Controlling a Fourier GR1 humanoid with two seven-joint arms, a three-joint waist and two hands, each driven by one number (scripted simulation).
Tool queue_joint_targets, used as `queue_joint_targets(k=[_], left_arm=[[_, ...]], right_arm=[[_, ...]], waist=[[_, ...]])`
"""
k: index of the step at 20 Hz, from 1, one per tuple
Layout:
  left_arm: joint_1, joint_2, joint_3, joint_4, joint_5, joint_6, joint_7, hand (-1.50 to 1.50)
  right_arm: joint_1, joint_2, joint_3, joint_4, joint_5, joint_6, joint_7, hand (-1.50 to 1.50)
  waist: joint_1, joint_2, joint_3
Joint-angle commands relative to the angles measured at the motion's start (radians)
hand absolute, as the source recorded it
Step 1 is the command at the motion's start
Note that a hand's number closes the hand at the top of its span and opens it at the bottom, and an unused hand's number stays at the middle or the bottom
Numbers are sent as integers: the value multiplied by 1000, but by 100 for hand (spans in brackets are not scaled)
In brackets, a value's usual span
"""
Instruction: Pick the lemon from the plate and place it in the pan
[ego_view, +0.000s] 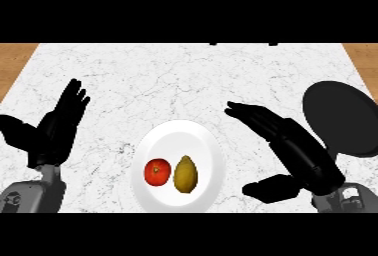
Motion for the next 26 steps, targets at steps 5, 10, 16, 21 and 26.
queue_joint_targets(k=[5,10,16,21,26], left_arm=[[-11,7,27,34,10,-29,-27,0],[-51,26,19,-5,-6,-16,43,0],[-44,-8,38,55,-9,-22,-14,0],[40,-24,12,-27,-26,-26,-7,0],[-74,-5,52,7,-18,-4,79,0]], right_arm=[[-281,122,161,114,128,221,316,-150],[-331,156,220,227,65,427,416,-150],[-317,237,233,144,26,612,560,-150],[-296,260,297,95,110,675,639,-150],[-286,266,361,101,242,661,640,-150]], waist=[[9,2,0],[10,1,0],[-9,0,1],[-6,-2,1],[-12,-1,2]])
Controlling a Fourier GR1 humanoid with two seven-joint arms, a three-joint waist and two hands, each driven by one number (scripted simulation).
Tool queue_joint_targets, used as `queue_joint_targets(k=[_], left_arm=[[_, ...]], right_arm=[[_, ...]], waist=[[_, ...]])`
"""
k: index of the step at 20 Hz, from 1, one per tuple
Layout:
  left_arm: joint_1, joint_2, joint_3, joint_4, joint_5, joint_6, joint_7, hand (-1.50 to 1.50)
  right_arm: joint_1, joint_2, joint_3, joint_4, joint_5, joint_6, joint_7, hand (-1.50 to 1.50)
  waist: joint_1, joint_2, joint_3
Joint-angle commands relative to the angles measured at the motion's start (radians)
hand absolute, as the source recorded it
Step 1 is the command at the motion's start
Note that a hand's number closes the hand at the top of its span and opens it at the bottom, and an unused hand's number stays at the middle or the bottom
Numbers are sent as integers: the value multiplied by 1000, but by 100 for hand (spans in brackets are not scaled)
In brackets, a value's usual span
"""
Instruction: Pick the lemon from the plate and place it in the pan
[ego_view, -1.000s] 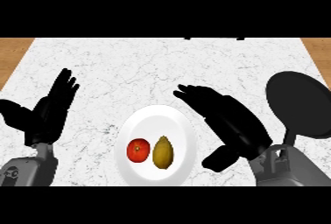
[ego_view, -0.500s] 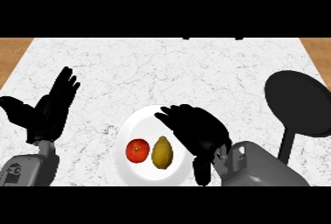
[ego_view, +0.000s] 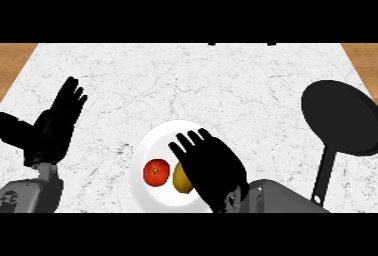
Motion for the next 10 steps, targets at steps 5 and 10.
queue_joint_targets(k=[5,10], left_arm=[[4,-57,-28,79,-32,-18,-63,0],[-18,5,45,4,-6,-34,11,0]], right_arm=[[-15,187,24,68,120,49,77,-150],[4,206,25,81,132,87,112,-150]], waist=[[-1,2,0],[2,0,0]])
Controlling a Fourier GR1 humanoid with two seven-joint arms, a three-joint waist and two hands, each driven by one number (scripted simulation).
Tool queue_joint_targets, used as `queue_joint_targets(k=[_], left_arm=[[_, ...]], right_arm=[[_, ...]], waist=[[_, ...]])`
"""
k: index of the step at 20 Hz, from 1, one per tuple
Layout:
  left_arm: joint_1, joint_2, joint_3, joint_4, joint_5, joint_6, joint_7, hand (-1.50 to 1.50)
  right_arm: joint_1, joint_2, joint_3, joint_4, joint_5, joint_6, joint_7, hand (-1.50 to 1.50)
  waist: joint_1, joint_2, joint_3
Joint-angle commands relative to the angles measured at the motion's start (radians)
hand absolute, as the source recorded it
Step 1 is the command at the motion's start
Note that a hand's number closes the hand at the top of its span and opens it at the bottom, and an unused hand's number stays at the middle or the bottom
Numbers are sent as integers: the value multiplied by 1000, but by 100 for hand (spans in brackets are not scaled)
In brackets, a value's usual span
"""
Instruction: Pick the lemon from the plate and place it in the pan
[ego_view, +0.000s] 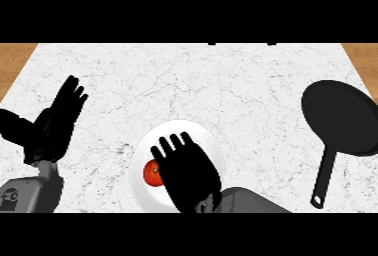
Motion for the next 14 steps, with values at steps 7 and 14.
queue_joint_targets(k=[7,14], left_arm=[[-31,-72,-48,31,-80,54,-22,0],[-8,7,58,-17,12,-45,19,0]], right_arm=[[-21,50,19,222,108,-55,-14,-150],[-67,50,-17,247,64,-46,-21,-150]], waist=[[0,2,0],[2,1,0]])
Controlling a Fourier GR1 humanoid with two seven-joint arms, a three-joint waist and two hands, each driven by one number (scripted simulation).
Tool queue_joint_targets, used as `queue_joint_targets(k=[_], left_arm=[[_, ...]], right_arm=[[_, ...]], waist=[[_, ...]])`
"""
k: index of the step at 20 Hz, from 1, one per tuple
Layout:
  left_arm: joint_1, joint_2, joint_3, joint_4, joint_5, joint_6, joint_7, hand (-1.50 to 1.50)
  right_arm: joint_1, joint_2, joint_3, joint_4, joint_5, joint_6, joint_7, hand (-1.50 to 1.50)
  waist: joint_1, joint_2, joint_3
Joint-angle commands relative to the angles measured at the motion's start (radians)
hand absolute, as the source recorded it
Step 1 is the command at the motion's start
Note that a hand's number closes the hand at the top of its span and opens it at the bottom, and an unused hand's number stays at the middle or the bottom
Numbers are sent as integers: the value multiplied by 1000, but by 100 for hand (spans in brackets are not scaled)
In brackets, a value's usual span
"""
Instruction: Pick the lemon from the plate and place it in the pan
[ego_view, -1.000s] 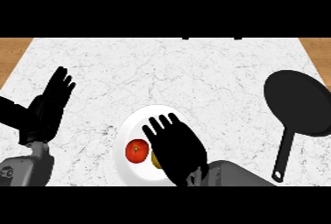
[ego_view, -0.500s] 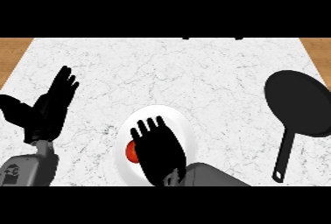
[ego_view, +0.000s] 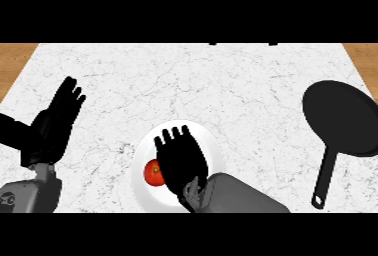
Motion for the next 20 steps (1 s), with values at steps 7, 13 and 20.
queue_joint_targets(k=[7,13,20], left_arm=[[-1,-65,-38,7,-68,45,-16,0],[-11,-63,-31,-13,-65,30,8,0],[-50,-18,31,37,-28,-24,8,0]], right_arm=[[20,3,6,217,94,-135,-175,-150],[10,4,47,275,70,-225,-186,-150],[29,4,75,296,7,-199,-183,-150]], waist=[[0,1,0],[2,1,0],[-2,1,0]])
